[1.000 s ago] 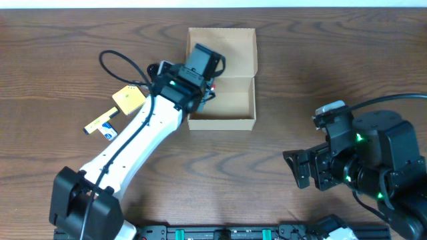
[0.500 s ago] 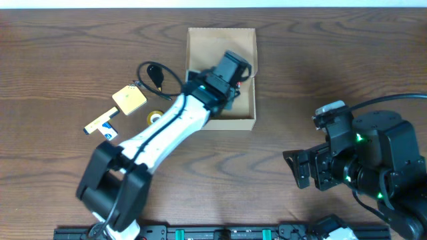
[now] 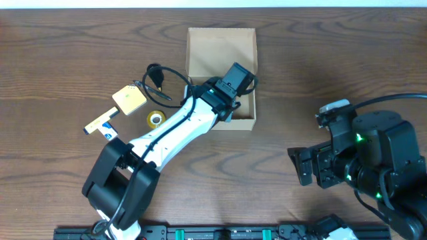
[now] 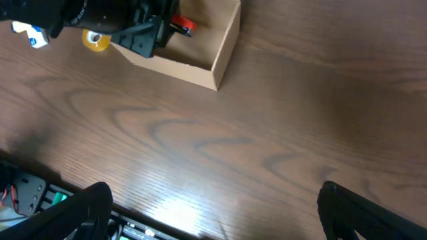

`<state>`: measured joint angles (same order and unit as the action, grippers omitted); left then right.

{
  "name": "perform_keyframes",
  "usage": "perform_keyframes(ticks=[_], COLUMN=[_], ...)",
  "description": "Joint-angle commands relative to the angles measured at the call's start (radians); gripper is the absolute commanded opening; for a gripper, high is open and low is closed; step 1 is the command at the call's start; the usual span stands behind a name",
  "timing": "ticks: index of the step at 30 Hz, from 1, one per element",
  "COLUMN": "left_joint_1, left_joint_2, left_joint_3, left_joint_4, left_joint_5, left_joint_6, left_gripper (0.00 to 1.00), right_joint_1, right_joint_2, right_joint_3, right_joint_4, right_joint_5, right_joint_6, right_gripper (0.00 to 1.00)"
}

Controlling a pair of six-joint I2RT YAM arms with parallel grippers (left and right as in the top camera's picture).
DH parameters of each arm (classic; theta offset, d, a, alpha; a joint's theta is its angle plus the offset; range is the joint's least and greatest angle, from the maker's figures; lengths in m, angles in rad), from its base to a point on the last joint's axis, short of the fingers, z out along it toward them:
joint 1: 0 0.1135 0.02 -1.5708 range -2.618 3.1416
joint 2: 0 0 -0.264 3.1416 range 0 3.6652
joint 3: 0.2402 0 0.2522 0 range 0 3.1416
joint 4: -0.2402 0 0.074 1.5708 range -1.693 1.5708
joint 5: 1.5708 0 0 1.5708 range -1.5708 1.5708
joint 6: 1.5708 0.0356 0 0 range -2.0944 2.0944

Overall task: Pack container
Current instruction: 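Lift the stapler with the left gripper and carry it over the box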

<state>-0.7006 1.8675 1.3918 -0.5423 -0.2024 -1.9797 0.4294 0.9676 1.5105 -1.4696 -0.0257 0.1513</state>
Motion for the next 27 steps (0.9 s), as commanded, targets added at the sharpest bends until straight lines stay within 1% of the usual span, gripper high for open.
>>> perform_keyframes(ticks=[1,4,9,15,24,25,26,27], left_joint_1=[0.028,0.047,0.06,0.06,0.061,0.061,0.061,0.061], left_joint_2=[-0.01,-0.009,0.011,0.075,0.102,0.102,0.102,0.102], left_joint_3=[0.016,0.016,0.016,0.016,0.016,0.016,0.016,0.016], left_joint_4=[-0.003,-0.002,0.068,0.132,0.137,0.137,0.137,0.138], left_joint_5=[-0.043,-0.04,-0.019,0.054,0.061,0.061,0.061,0.061], left_joint_6=[0.099,0.136,0.137,0.113,0.098,0.098,0.098,0.098], left_gripper=[0.05,0.06,0.06,0.06,0.05,0.06,0.12,0.21], right_joint_1=[-0.007,-0.007,-0.007,-0.007,-0.007,-0.007,-0.007,-0.007], right_joint_2=[-0.001,-0.001,-0.001,-0.001,-0.001,-0.001,-0.001,-0.001], right_joint_3=[0.013,0.013,0.013,0.013,0.013,0.013,0.013,0.013], right_joint_4=[-0.002,-0.002,-0.002,-0.002,-0.002,-0.002,-0.002,-0.002], right_joint_5=[0.014,0.014,0.014,0.014,0.014,0.014,0.014,0.014], right_joint_6=[-0.011,-0.011,-0.011,-0.011,-0.011,-0.011,-0.011,-0.011], right_gripper=[0.99,0.99,0.99,0.99,0.99,0.99,0.99,0.99])
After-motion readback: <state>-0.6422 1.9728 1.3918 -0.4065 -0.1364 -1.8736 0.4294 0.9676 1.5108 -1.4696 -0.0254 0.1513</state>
